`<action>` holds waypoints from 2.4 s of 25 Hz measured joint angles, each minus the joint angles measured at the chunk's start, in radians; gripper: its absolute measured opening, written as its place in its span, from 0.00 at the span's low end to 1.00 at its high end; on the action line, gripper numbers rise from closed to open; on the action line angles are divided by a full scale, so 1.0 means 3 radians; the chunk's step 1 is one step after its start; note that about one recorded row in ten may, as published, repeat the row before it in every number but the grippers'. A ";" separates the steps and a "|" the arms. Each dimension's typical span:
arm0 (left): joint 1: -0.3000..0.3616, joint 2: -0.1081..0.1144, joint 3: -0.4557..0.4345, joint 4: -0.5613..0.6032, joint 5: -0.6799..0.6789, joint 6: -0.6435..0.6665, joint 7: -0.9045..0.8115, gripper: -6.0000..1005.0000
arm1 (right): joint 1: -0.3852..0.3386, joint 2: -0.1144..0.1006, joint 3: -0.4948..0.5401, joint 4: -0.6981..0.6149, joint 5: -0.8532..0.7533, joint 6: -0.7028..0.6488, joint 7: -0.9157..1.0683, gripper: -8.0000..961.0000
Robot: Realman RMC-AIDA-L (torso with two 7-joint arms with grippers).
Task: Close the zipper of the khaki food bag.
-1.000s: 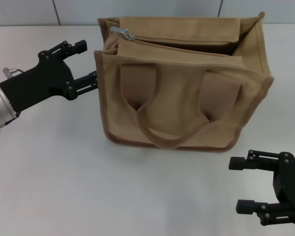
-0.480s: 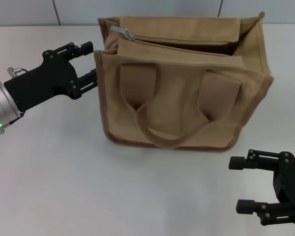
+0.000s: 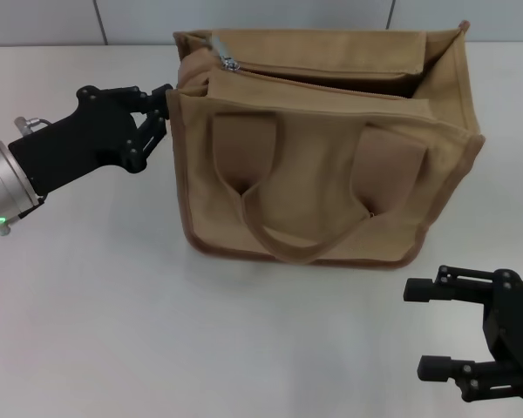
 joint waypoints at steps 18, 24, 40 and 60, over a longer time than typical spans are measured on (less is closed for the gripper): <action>0.0028 0.0011 0.0014 0.0000 -0.0156 0.0126 -0.0031 0.03 | -0.0002 0.0003 0.0000 -0.0012 0.0003 -0.0038 0.0000 0.82; 0.0066 0.0021 0.0014 0.0007 -0.0151 0.0119 -0.0079 0.05 | -0.0009 0.0003 0.0024 -0.0015 0.0005 -0.0039 0.0000 0.82; 0.0040 0.0021 0.0277 0.0066 -0.0142 0.0100 -0.0173 0.37 | 0.0016 0.0000 0.0036 -0.0021 0.0005 -0.0030 0.0000 0.82; -0.0065 0.0003 0.0455 0.0218 -0.0141 -0.0067 -0.0301 0.76 | 0.0012 0.0003 0.0036 -0.0018 0.0005 -0.0036 0.0000 0.82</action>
